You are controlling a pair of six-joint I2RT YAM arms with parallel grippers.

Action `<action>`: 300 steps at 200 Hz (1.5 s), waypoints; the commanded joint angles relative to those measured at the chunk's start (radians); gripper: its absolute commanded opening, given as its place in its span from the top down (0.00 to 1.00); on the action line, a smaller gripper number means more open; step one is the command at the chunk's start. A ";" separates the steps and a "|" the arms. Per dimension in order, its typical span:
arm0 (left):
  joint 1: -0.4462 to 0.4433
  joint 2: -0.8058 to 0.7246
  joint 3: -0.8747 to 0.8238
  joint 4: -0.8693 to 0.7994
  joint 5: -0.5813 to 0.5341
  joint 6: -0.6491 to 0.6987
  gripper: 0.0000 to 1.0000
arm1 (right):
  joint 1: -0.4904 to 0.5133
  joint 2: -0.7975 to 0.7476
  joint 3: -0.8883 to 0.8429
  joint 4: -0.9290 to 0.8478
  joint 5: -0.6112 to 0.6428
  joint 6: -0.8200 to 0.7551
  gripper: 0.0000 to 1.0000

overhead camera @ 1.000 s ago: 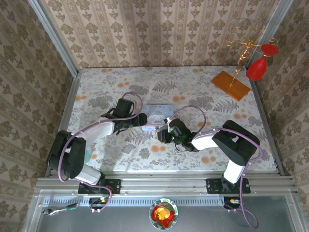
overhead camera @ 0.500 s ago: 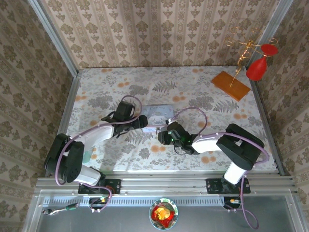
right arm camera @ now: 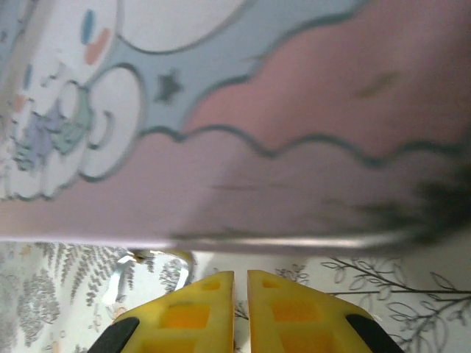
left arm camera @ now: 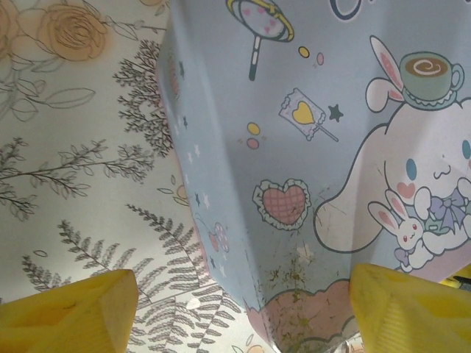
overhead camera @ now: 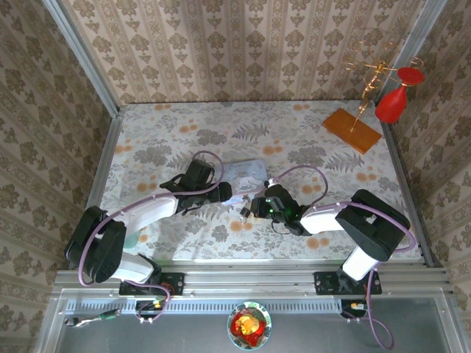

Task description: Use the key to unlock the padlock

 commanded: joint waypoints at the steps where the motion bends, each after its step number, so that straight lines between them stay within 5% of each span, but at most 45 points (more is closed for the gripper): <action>1: -0.014 0.014 -0.006 -0.062 -0.011 -0.013 0.23 | 0.001 0.015 -0.010 0.087 -0.050 0.014 0.82; 40: -0.012 0.007 -0.003 -0.073 -0.025 -0.014 0.23 | 0.000 0.019 -0.019 0.107 -0.082 -0.031 0.69; 166: -0.024 0.015 -0.006 -0.054 -0.003 -0.037 0.23 | 0.001 0.160 0.032 0.167 -0.060 -0.024 0.73; 300: -0.028 0.044 -0.012 -0.037 -0.029 -0.068 0.23 | 0.002 0.175 -0.091 0.405 0.066 0.268 0.99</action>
